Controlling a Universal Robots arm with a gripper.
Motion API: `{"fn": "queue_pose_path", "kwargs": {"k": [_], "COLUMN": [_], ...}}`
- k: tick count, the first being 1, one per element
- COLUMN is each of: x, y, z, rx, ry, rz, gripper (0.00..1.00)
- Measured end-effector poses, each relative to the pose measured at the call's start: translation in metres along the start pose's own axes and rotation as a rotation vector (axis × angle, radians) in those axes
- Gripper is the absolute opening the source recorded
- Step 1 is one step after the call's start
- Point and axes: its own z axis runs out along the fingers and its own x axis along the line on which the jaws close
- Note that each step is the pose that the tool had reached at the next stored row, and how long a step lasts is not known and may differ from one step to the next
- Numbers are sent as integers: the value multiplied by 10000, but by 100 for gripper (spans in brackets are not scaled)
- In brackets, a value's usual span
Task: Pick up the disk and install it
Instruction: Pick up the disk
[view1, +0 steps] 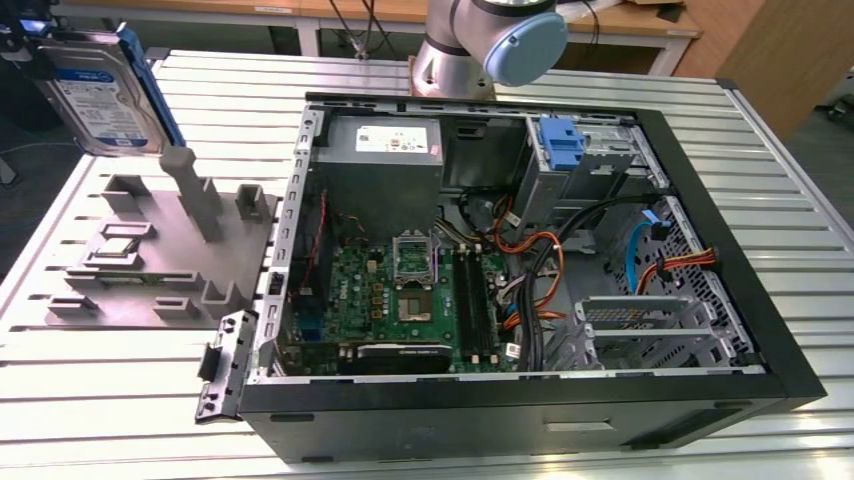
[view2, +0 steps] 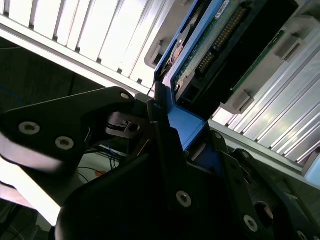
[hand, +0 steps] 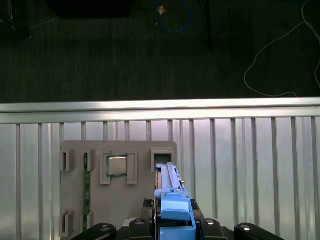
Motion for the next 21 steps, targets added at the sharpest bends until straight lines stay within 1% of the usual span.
{"fn": "queue_pose_path", "kwargs": {"k": [10,21], "x": [-2,-3], "y": [1,1], "z": [-43,-71], "rx": [1,2], "ry": [-8,-9], "rz": [0,0], "gripper": [37,37]}}
